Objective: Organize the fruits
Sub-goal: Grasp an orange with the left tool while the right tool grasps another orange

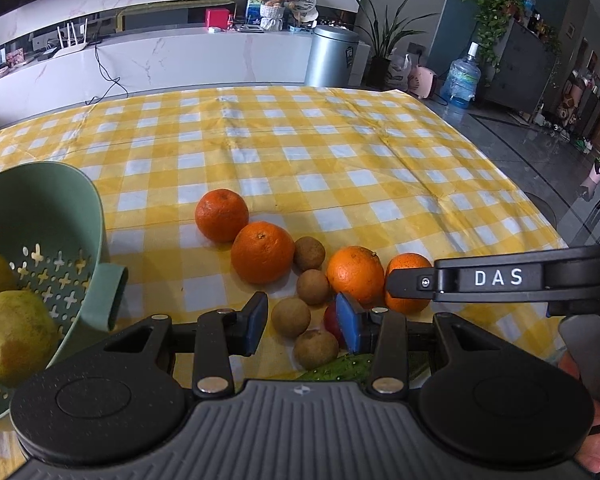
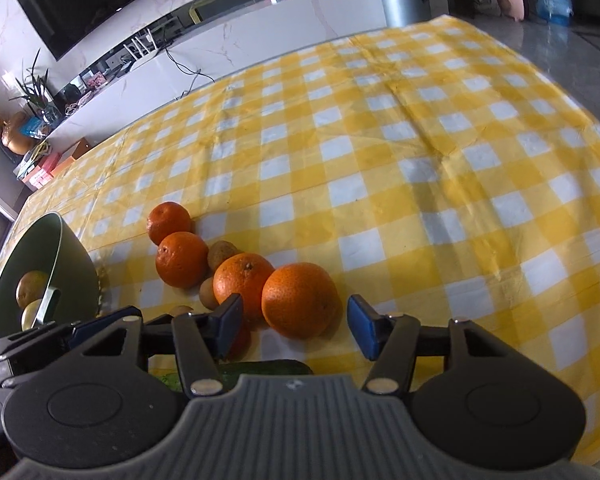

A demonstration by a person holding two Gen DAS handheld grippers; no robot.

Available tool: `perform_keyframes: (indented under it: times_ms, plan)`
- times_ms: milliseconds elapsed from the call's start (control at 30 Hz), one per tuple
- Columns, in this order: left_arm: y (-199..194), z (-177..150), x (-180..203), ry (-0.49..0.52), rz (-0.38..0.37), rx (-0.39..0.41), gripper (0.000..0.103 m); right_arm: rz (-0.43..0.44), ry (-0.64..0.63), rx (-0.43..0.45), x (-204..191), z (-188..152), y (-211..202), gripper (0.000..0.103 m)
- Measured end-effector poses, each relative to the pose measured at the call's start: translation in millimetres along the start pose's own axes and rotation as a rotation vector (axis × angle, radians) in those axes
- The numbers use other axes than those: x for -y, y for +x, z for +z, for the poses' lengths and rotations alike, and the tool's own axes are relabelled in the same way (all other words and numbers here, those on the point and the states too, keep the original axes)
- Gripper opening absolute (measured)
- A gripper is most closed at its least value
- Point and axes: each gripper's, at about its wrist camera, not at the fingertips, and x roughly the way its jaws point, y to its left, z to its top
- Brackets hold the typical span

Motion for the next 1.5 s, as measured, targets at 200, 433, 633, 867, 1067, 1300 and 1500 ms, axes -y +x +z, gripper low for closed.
perform_keyframes:
  times_ms: [200,433,633,867,1067,1300,1500]
  plan:
    - [6.4,3.7,4.6,0.017,-0.023,0.001,0.047,0.051,0.106,-0.057,13.4,5.0,13.9,0.047]
    - [12.9,8.0,17.1,0.065,-0.046,-0.008,0.047,0.047,0.133,-0.034,16.8,2.0,7.5,0.041]
    - [23.9,12.0,37.2,0.166,-0.047,-0.029,0.047,-0.009,0.197,0.021,31.3,0.1,-7.4,0.041]
    - [40.8,12.6,61.3,0.313,0.026,-0.042,0.055,0.003,0.266,-0.021,40.8,2.8,1.8,0.042]
    - [51.0,12.1,68.7,0.383,0.08,-0.039,0.058,0.007,0.289,-0.01,41.6,3.7,3.7,0.042]
    - [57.7,12.8,78.1,0.405,0.136,-0.039,0.05,0.01,0.302,-0.006,42.6,5.4,6.2,0.042]
    - [48.5,14.5,76.7,0.366,0.124,-0.011,0.048,0.01,0.293,0.008,42.1,4.2,3.0,0.041]
